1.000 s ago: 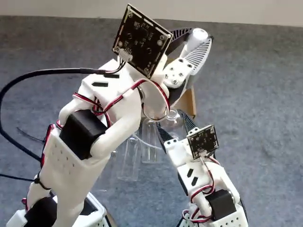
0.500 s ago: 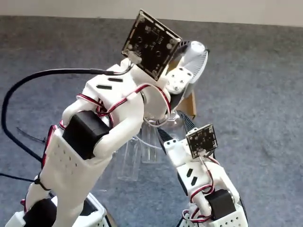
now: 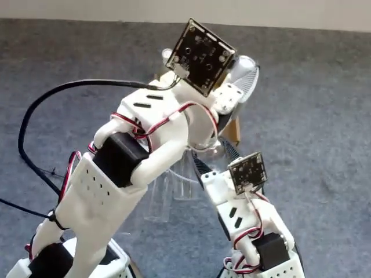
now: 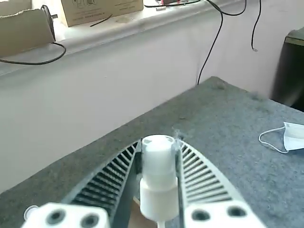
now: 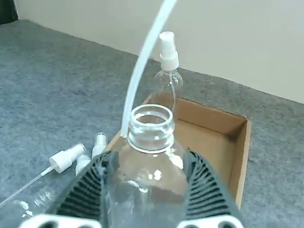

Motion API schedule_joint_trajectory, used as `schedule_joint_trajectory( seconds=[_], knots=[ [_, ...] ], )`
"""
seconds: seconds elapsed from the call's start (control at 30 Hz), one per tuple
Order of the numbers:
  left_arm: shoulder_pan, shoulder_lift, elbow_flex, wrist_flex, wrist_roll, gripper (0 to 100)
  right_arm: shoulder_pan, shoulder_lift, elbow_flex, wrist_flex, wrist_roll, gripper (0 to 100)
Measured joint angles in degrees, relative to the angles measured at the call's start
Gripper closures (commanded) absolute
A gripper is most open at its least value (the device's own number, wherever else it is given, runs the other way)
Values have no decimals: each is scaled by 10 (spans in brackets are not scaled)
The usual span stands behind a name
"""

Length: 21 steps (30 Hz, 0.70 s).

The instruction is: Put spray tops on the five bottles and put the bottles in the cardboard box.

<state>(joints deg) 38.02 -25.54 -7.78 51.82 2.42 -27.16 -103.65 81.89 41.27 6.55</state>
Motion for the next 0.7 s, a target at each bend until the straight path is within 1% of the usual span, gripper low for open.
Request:
schedule_joint_trajectory(
  seconds=[0.27,0.53,0.7],
  knots=[
    [0,0,-71,0,0,994,-1,0,0,0,0,995],
    [-1,0,-72,0,0,994,-1,0,0,0,0,995],
    [0,0,-40,0,0,994,-1,0,0,0,0,995]
  ],
)
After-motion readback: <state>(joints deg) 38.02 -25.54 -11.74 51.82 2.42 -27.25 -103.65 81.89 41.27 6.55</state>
